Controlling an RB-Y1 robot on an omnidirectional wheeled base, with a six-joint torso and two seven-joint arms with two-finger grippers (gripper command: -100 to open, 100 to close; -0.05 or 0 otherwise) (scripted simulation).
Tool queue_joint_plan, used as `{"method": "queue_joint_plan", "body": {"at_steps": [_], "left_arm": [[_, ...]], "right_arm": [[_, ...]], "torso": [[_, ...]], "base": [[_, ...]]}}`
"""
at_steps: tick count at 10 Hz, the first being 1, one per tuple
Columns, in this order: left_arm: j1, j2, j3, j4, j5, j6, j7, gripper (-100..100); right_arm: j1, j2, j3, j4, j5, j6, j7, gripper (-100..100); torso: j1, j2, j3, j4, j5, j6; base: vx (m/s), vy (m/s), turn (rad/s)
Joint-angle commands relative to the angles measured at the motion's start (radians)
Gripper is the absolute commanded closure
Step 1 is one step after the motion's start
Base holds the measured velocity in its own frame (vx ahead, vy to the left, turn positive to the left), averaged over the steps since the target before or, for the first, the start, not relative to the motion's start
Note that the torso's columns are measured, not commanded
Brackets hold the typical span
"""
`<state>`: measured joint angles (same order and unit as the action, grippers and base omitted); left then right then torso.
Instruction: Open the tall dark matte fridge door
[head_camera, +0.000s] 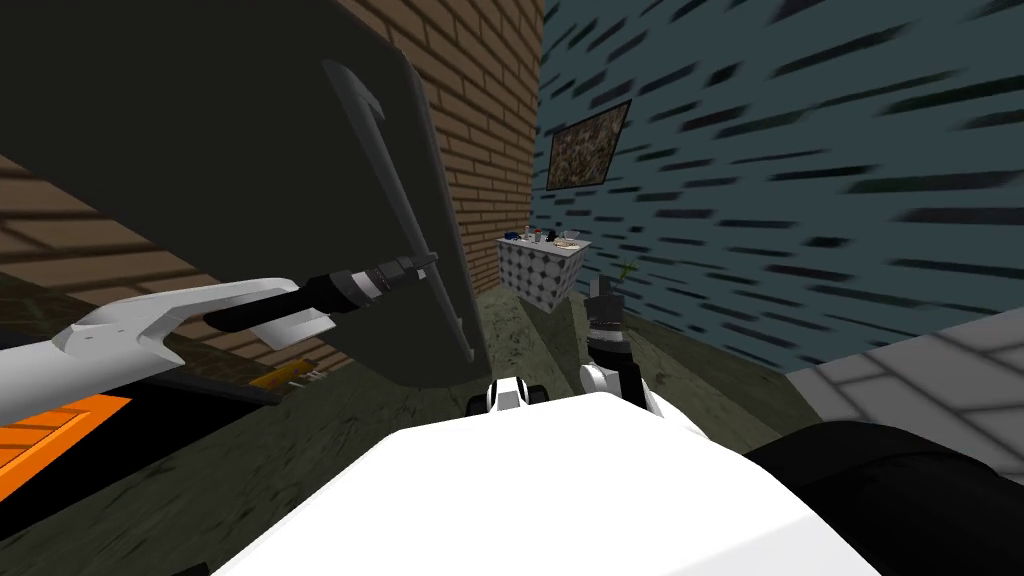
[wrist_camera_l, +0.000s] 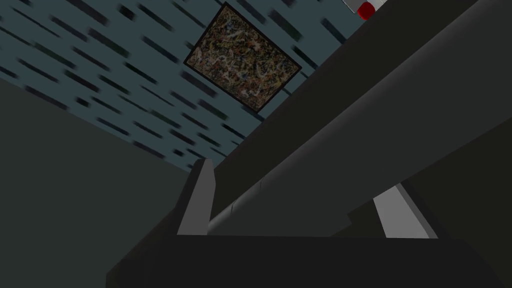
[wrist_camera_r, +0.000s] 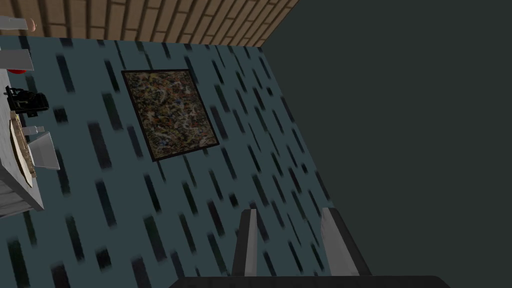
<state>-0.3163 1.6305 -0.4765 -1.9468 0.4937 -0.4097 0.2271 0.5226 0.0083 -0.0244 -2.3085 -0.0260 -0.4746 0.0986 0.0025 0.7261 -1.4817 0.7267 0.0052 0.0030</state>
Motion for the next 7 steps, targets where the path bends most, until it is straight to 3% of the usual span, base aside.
{"method": "queue_joint_plan", "body": {"at_steps": [1, 3, 4, 5, 7], "left_arm": [[-0.021, 0.039, -0.065, 0.071, 0.018, -0.072, 0.015, 100], [-0.021, 0.039, -0.065, 0.093, 0.018, -0.116, 0.015, 100], [-0.04, 0.085, -0.109, 0.146, 0.041, -0.159, 0.021, 100], [-0.04, 0.085, -0.109, 0.171, 0.041, -0.186, 0.021, 100], [-0.04, 0.085, -0.109, 0.188, 0.041, -0.225, 0.021, 100]], "right_arm": [[0.0, 0.0, 0.0, 0.0, 0.0, 0.0, 0.0, 0], [0.0, 0.0, 0.0, 0.0, 0.0, 0.0, 0.0, 0], [0.0, 0.0, 0.0, 0.0, 0.0, 0.0, 0.0, 0], [0.0, 0.0, 0.0, 0.0, 0.0, 0.0, 0.0, 0], [0.0, 0.0, 0.0, 0.0, 0.0, 0.0, 0.0, 0]], "torso": [[-0.002, 0.004, 0.001, 0.002, -0.002, 0.002], [-0.001, 0.004, 0.002, 0.003, -0.001, -0.003], [0.0, 0.001, -0.001, 0.004, -0.002, -0.002], [0.0, 0.007, 0.002, 0.004, -0.002, -0.001], [-0.001, 0.007, 0.003, 0.008, -0.003, -0.004]], "base": [[-0.2, 0.0, -0.227], [-0.076, -0.009, 0.002], [-0.167, -0.003, -0.226], [-0.197, -0.005, -0.239], [-0.051, -0.022, 0.007]]}}
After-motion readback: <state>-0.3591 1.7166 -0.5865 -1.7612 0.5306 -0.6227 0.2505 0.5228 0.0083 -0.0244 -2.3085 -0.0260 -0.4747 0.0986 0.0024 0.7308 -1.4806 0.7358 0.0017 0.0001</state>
